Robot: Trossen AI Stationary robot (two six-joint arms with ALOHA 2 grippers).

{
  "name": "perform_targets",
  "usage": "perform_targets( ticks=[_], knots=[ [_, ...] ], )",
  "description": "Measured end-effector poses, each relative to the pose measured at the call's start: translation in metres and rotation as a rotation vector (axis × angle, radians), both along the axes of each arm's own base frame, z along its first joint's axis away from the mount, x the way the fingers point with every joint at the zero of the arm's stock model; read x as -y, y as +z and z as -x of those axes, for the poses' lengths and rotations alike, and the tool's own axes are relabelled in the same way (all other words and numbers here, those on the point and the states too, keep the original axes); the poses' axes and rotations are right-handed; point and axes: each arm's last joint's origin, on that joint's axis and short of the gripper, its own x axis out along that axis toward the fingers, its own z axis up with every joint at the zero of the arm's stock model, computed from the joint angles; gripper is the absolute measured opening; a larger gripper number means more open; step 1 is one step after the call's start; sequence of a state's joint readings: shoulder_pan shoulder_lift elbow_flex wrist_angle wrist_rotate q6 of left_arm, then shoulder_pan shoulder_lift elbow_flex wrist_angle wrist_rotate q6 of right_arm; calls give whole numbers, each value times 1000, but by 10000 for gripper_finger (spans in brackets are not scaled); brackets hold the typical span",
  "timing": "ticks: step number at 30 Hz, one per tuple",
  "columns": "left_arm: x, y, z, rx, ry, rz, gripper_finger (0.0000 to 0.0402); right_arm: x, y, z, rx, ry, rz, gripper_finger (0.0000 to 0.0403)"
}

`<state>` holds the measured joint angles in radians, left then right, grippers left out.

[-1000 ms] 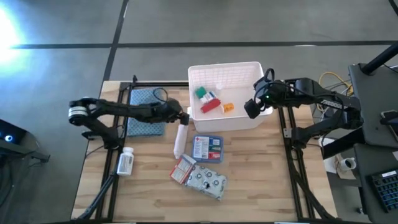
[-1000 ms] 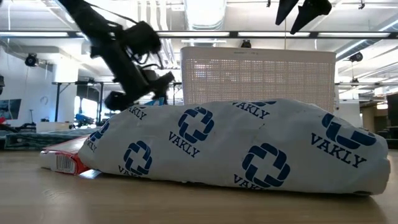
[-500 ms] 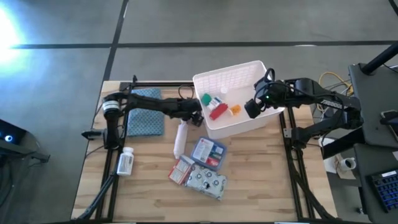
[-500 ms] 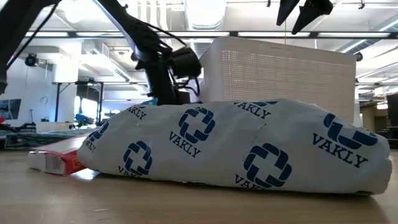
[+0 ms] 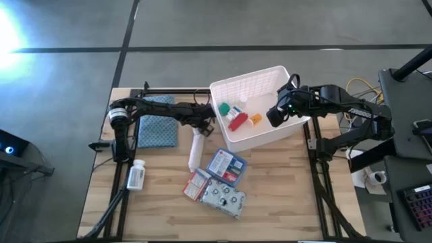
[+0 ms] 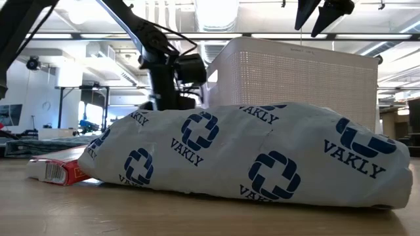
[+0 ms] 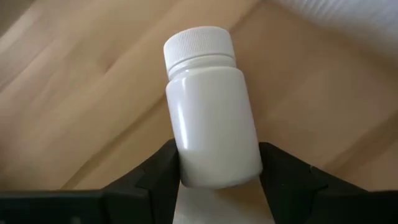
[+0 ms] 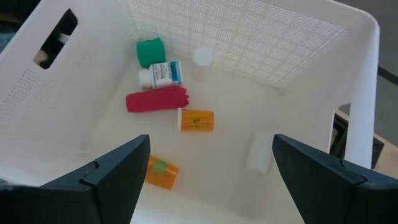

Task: Pick & place medical supplies in basket/bin
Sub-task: Put the white pill bottle into the white bin, then adjust the white bin

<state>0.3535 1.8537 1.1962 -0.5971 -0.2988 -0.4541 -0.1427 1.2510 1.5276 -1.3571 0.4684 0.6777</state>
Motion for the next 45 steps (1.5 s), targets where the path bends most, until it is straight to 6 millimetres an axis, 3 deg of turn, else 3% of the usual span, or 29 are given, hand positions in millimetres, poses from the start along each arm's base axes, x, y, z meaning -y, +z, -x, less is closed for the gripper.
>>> perform_targets(
  ticks=[4,9,13,16,18,20,24,29,31,33,35,40,45],
  knots=[
    [9,11,29,-152,-9,-28,176,0,0,0,-1,-1,7,329],
    [27,68,69,49,30,-92,176,2,1,0,-9,-16,49,329],
    [46,129,105,442,36,-196,176,3,2,0,-19,-19,93,329],
    [59,173,129,908,-26,-262,176,5,3,-1,-16,-24,123,329],
    [64,194,140,1208,-87,-315,176,7,4,-3,7,-23,135,329],
    [65,203,142,1372,-106,-367,176,9,7,-6,33,-11,154,329],
    [56,196,114,1322,-104,-342,176,14,11,-11,89,8,178,329],
    [40,206,41,1286,-314,-198,176,14,12,-12,100,11,178,329],
    [32,197,8,1147,-372,-146,176,14,13,-10,105,-1,167,329],
    [24,208,-13,1048,-398,-143,177,13,14,-8,99,-22,150,329],
    [17,210,-26,868,-401,-113,186,13,14,-4,89,-34,139,329],
    [12,193,-55,468,-414,-105,233,11,14,4,73,-59,126,329],
    [16,222,-51,301,-361,-315,276,11,14,4,70,-62,135,329]
  ],
)
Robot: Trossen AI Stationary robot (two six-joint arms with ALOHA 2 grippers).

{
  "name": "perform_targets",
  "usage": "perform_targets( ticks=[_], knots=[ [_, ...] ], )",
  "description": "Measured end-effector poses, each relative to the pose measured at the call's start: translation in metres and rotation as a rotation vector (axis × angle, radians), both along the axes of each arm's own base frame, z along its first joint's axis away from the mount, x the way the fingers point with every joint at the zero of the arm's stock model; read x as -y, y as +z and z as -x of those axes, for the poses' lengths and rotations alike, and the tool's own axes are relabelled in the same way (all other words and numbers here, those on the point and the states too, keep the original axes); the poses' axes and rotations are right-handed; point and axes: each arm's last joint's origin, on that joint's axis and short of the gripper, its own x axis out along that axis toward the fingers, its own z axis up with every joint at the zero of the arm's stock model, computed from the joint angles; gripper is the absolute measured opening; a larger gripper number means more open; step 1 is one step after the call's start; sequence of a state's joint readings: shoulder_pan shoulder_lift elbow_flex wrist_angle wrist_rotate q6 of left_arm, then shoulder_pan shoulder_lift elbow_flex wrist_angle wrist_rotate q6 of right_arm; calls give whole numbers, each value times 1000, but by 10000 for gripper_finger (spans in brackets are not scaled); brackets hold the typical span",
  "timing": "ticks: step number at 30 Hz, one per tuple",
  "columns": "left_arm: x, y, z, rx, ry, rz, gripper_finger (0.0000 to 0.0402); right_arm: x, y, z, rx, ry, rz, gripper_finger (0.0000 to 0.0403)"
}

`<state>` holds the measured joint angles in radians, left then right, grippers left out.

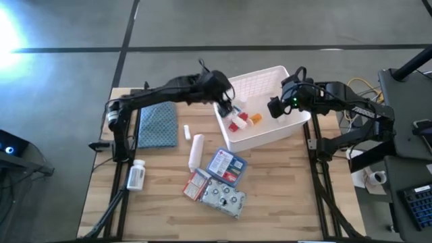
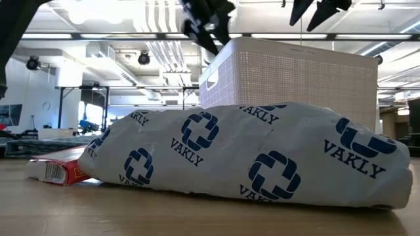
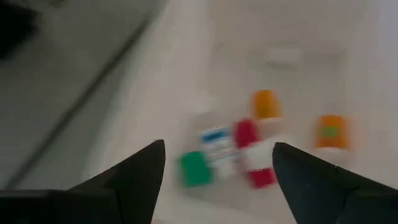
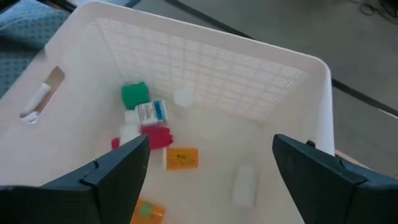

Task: Pick & place medical supplies in basket/bin
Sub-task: Adjust the white bin

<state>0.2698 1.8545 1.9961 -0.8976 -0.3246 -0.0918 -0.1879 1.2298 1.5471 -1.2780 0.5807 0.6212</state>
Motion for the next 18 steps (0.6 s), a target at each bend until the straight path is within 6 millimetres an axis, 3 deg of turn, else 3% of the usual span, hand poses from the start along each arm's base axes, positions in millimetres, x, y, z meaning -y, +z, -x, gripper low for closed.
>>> perform_targets(
  ticks=[5,9,14,18],
  knots=[
    [12,20,17,-23,13,-98,283,6,-3,8,-19,-148,12,329],
    [16,38,52,35,91,-75,283,19,-10,31,-69,-427,-26,328],
    [25,7,88,20,207,43,283,37,-15,42,-65,-556,-64,327],
    [34,-20,115,146,293,165,283,57,-24,49,-89,-676,-93,327]
  ],
)
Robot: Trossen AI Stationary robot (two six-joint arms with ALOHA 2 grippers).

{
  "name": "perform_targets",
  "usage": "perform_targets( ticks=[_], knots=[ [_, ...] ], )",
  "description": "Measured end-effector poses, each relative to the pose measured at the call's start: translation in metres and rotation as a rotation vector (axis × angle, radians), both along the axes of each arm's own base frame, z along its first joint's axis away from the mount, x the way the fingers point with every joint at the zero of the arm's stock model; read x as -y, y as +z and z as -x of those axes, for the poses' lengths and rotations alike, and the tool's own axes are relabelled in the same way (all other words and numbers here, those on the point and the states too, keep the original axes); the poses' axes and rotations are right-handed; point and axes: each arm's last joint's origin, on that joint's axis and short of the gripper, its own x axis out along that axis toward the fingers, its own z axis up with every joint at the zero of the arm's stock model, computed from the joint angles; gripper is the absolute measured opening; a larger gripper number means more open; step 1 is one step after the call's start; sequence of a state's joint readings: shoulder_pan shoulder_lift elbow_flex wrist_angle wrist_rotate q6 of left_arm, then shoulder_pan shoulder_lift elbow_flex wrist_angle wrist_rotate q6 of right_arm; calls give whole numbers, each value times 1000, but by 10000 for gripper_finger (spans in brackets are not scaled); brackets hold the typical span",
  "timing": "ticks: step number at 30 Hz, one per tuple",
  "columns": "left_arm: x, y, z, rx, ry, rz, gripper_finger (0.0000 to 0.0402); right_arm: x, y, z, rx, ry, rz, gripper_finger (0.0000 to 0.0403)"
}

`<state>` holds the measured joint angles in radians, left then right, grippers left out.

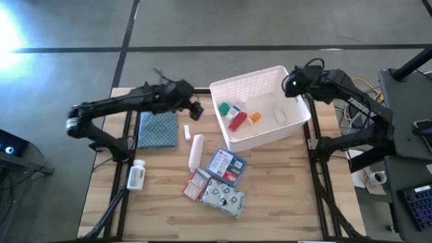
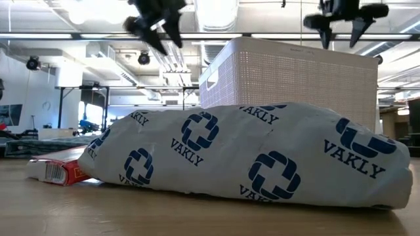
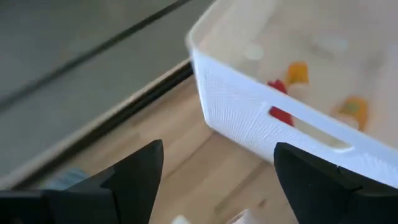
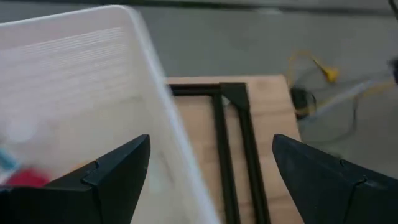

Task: Pick & place medical supplies in basket/bin
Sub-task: Adjust the white bin

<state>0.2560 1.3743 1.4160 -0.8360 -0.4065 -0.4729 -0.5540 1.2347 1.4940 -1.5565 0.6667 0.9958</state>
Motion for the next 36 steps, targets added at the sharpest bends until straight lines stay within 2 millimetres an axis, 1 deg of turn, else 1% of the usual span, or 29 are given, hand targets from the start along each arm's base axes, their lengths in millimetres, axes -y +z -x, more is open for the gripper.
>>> perform_targets(
  ticks=[2,5,8,10,14,16,19,23,27,32,34,36],
  knots=[
    [2,-18,5,100,0,47,283,11,-7,2,29,-41,-29,327],
    [6,-42,6,249,-23,99,283,25,-22,-1,96,-32,-102,327],
    [6,-54,7,371,-3,127,283,33,-38,-4,142,-31,-144,327],
    [5,-64,7,366,16,140,283,36,-49,-5,161,-32,-171,327],
    [5,-84,-1,304,13,177,283,37,-70,-8,168,-23,-232,327],
    [3,-88,-8,286,18,180,283,37,-78,-9,181,-12,-261,327],
    [-2,-97,-20,241,13,175,283,37,-89,-15,250,33,-313,327],
    [-10,-97,-41,199,-17,139,283,36,-96,-30,377,150,-338,327],
    [-20,-91,-55,147,-23,107,283,34,-96,-37,388,172,-295,327],
    [-41,-81,-54,18,21,9,283,31,-83,-37,351,194,-259,327],
    [-51,-77,-50,-11,43,-11,283,31,-77,-35,327,191,-239,327],
    [-58,-73,-41,-36,78,-16,283,29,-70,-32,307,191,-233,327]
  ],
)
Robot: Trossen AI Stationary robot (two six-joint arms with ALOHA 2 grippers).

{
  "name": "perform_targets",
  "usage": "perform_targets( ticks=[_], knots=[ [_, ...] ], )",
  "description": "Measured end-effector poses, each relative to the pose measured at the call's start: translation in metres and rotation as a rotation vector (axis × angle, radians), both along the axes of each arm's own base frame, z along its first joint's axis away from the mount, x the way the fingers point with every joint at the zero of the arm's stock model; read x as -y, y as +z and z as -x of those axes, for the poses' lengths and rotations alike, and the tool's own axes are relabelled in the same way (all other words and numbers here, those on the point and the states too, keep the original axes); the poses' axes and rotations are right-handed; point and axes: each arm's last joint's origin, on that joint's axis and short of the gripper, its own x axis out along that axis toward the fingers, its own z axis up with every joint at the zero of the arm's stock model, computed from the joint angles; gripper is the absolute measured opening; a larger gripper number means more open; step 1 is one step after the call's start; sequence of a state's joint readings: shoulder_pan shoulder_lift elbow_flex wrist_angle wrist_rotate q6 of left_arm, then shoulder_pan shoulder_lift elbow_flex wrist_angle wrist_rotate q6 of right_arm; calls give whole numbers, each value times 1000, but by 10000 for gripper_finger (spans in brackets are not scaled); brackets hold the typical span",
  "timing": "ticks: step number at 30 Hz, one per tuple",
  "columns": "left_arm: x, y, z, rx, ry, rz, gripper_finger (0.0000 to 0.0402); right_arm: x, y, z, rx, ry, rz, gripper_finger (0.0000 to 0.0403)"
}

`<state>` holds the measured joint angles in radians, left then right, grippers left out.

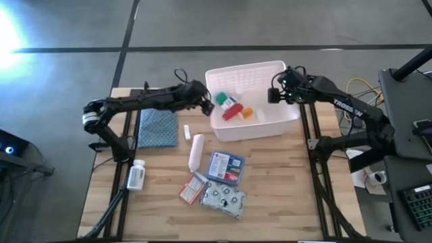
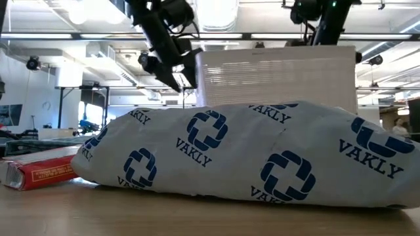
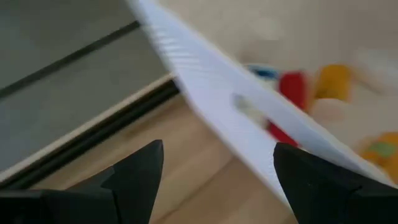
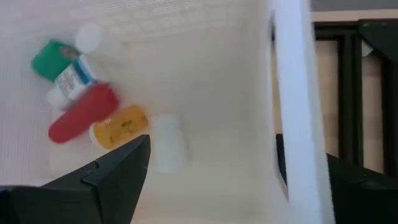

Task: Pick & place medical supplies in basket/bin
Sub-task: Adjust the white bin, then put the rolled white gauze into the white bin

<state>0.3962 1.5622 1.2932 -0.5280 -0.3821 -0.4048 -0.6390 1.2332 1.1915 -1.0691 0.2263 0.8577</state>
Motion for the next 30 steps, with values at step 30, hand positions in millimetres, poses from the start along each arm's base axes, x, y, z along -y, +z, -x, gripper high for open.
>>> perform_targets(
  ticks=[30],
  knots=[
    [88,-73,93,103,361,424,283,-9,93,12,19,124,311,327]
  ],
)
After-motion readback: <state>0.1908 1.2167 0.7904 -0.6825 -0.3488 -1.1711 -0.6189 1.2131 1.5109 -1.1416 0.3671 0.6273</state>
